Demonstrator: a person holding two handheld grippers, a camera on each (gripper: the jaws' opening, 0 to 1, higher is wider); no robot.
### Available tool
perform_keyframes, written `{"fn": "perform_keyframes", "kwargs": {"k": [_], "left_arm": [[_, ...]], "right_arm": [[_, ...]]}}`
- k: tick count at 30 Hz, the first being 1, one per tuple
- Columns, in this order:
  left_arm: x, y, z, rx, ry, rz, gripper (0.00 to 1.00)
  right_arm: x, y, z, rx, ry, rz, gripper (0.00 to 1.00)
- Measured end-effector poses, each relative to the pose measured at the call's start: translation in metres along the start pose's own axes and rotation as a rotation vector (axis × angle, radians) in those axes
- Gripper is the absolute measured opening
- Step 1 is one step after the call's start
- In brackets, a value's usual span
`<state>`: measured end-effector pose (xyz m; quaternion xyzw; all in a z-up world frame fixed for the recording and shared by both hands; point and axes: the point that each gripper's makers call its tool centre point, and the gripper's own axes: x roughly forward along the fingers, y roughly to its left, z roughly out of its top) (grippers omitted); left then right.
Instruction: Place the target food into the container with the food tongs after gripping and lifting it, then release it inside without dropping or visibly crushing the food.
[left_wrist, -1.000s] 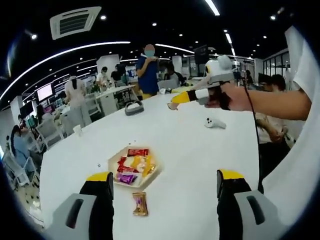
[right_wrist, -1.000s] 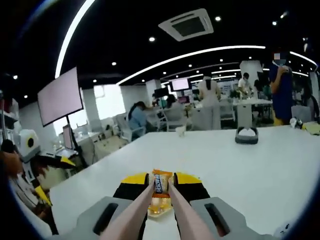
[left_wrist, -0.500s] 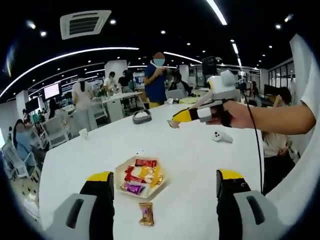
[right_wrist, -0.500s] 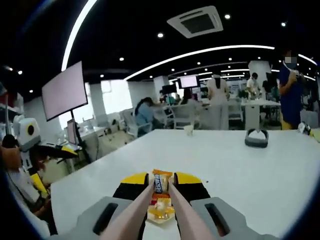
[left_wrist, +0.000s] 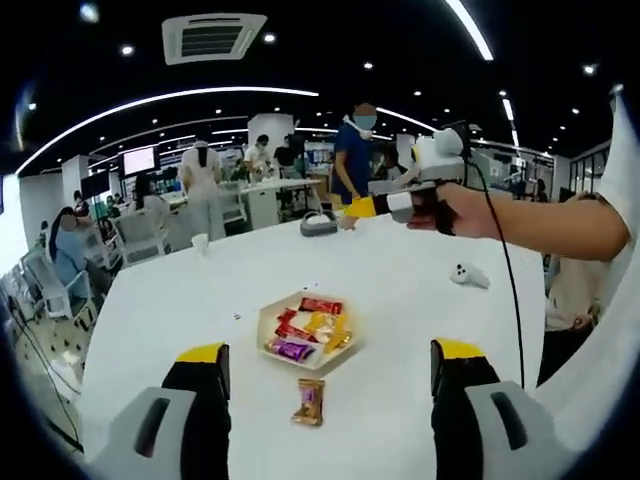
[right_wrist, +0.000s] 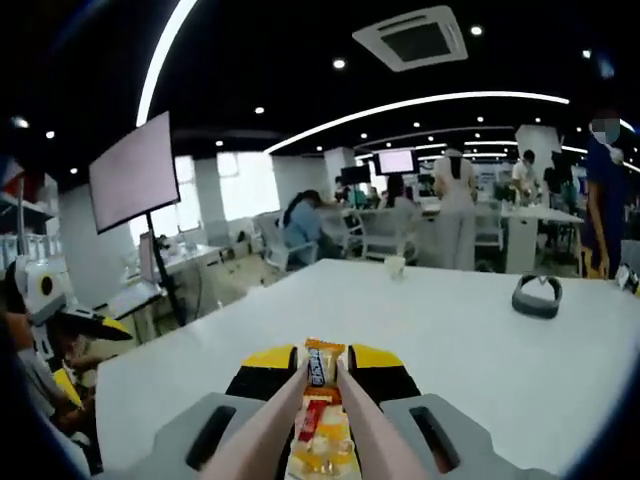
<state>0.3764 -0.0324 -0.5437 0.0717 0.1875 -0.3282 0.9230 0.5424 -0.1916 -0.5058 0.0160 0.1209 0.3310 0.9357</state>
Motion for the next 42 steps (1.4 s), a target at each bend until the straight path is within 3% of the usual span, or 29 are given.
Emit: {"fn": "perform_keyframes", "kwargs": {"k": [8,14,19,30,35,39,42], "left_arm": [[-0.011,0.010,-0.009,-0.031,0.020,0.043,0.81],[-0.018,0.012,-0.019,-0.050,0.028,0.067,0.81],[-0.018,0.005,-0.027,-0.052,0.049,0.049,0.80],[-0.029,0.007,-0.031,-0.062,0.033,0.065,0.80],[-0.047,0.013,-0.035,-0.090,0.003,0.117,0.80],[-0.053,0.014,-0.050,-0.108,0.032,0.126,0.80],[-0.057,0.017,-0.050,-0.103,0.036,0.141,0.79]], "right_arm": [[0.038,0.004,0.015,-0.011,-0.005,0.049,0.19],[0.053,-0.001,0.018,-0.022,0.007,0.057,0.19],[0.053,-0.003,0.033,-0.040,-0.008,0.058,0.19],[0.059,0.006,0.045,-0.073,-0.004,0.067,0.19],[0.061,0.014,0.047,-0.096,0.006,0.076,0.19],[0.064,0.017,0.045,-0.110,0.018,0.083,0.19],[0.064,0.017,0.039,-0.108,0.029,0.085,0.19]]}}
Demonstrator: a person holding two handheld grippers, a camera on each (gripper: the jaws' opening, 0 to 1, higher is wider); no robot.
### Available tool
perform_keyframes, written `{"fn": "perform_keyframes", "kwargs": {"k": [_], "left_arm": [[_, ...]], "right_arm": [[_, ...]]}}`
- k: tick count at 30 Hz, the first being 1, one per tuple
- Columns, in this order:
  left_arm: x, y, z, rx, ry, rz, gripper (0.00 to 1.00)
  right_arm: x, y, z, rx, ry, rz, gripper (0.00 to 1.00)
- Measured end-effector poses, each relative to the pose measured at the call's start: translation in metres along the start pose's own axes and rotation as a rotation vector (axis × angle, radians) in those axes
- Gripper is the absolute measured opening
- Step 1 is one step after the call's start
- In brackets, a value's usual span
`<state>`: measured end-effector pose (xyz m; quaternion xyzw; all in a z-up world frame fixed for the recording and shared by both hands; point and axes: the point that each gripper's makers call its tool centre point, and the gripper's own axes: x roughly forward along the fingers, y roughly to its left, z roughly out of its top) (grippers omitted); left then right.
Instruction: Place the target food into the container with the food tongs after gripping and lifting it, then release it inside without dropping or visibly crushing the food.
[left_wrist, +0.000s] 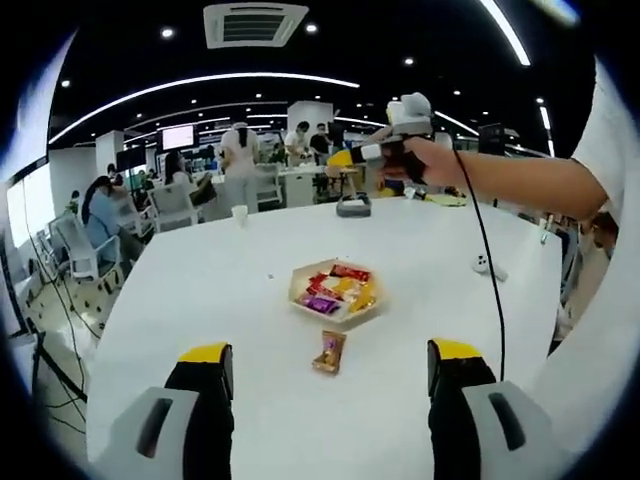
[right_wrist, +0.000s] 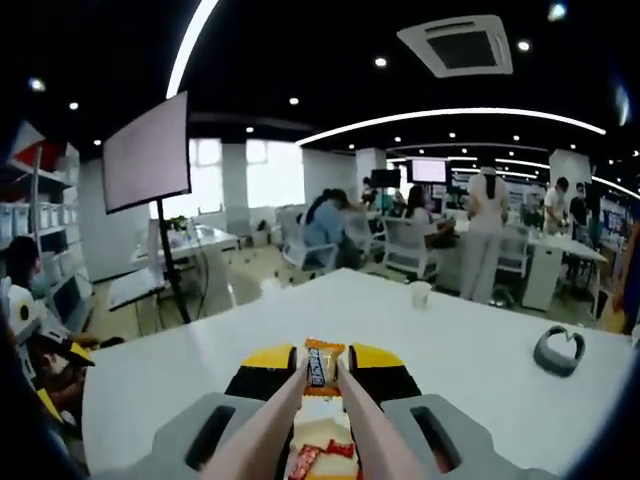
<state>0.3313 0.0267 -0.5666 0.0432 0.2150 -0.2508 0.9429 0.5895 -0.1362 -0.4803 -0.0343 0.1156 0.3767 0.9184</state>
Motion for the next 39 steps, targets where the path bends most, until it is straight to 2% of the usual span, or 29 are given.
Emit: {"fn": "perform_keyframes", "kwargs": {"k": [2,6,8,10,14,26,33,39], "left_arm": [[-0.005,0.003,0.003,-0.012,-0.018,0.016,0.79],[-0.008,0.004,-0.001,-0.023,-0.014,0.028,0.79],[-0.010,0.004,-0.003,-0.014,-0.006,0.032,0.79],[-0.012,0.004,-0.001,-0.013,-0.011,0.036,0.80],[-0.012,0.003,-0.001,-0.018,-0.011,0.034,0.80],[-0.008,-0.002,0.004,-0.004,-0.026,0.007,0.79],[-0.008,-0.003,0.005,0.005,-0.034,-0.015,0.79],[-0.008,0.002,0.003,0.028,-0.029,-0.072,0.79]], "right_arm": [[0.000,0.000,-0.007,0.002,0.010,-0.001,0.19],[-0.003,-0.005,-0.020,0.038,0.022,-0.013,0.23],[-0.002,-0.003,-0.030,0.098,0.053,0.008,0.25],[-0.003,-0.008,-0.036,0.060,0.056,-0.009,0.25],[-0.008,-0.013,-0.039,0.087,0.052,-0.014,0.26],[-0.014,-0.006,-0.046,0.072,0.072,-0.010,0.27],[-0.021,0.006,-0.052,0.069,0.101,0.001,0.28],[-0.032,0.020,-0.053,0.080,0.110,-0.021,0.28]]}}
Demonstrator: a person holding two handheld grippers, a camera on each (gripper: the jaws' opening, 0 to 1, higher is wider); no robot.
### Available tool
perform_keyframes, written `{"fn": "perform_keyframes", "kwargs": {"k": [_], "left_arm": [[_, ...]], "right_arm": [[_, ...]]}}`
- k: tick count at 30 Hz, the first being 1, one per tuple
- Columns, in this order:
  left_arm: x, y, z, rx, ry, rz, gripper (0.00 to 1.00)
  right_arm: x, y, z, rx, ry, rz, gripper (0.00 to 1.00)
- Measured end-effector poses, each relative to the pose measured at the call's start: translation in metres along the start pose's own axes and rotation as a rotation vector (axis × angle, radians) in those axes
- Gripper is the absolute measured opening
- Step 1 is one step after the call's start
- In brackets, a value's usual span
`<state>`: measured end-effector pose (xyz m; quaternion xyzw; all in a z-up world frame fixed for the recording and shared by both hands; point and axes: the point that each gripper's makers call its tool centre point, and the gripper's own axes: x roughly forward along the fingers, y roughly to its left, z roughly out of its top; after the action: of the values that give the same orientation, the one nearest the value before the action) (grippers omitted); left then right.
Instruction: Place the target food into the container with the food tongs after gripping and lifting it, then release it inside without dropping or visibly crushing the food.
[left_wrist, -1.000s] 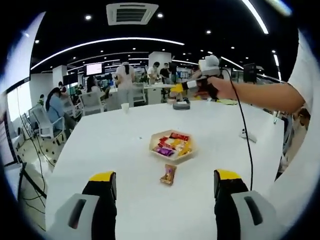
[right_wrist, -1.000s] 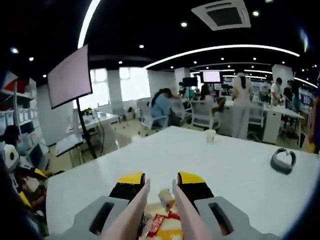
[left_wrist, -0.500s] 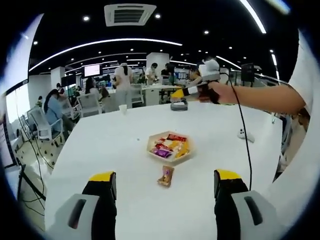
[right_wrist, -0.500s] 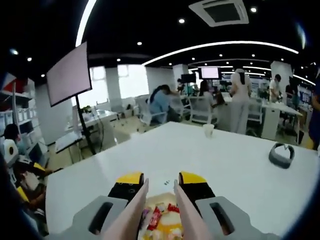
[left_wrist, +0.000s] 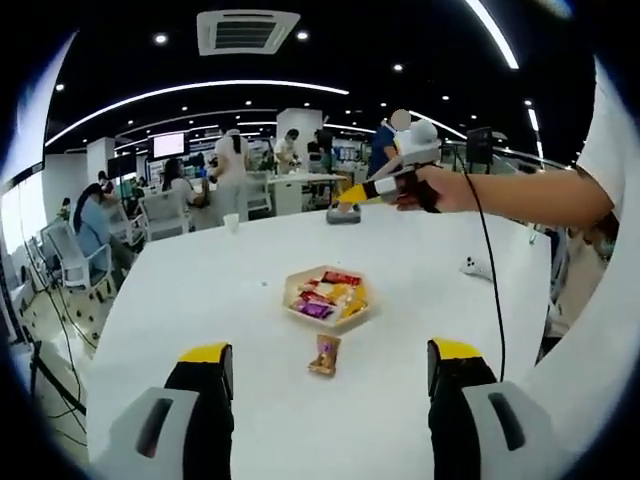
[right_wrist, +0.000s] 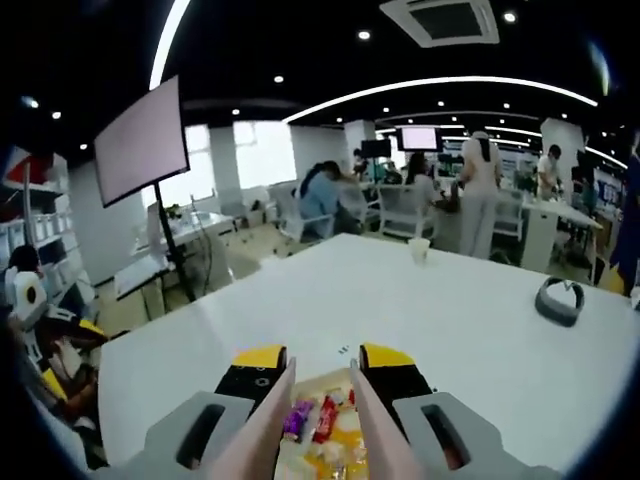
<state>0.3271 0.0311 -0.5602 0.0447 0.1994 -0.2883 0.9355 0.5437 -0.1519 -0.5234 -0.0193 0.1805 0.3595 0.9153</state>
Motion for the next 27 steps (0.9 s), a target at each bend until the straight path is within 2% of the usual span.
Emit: {"fn": "perform_keyframes", "kwargs": {"k": [4,10,14,20,27], "left_arm": [[0.000,0.006,0.003,0.005,-0.015,-0.038,0.79],[0.004,0.011,0.008,0.031,-0.033,-0.095,0.79],[0.005,0.009,0.004,0.050,-0.031,-0.132,0.80],[0.010,0.008,-0.007,0.078,-0.024,-0.177,0.79],[0.012,0.009,-0.004,0.105,-0.018,-0.199,0.80]], "right_arm": [[-0.011,0.011,-0.006,0.005,0.023,-0.026,0.29],[-0.029,0.028,-0.011,0.024,0.020,-0.083,0.29],[-0.040,0.039,-0.017,0.028,0.022,-0.107,0.29],[-0.054,0.047,-0.036,-0.002,0.052,-0.160,0.28],[-0.066,0.058,-0.048,0.025,0.044,-0.167,0.28]]}}
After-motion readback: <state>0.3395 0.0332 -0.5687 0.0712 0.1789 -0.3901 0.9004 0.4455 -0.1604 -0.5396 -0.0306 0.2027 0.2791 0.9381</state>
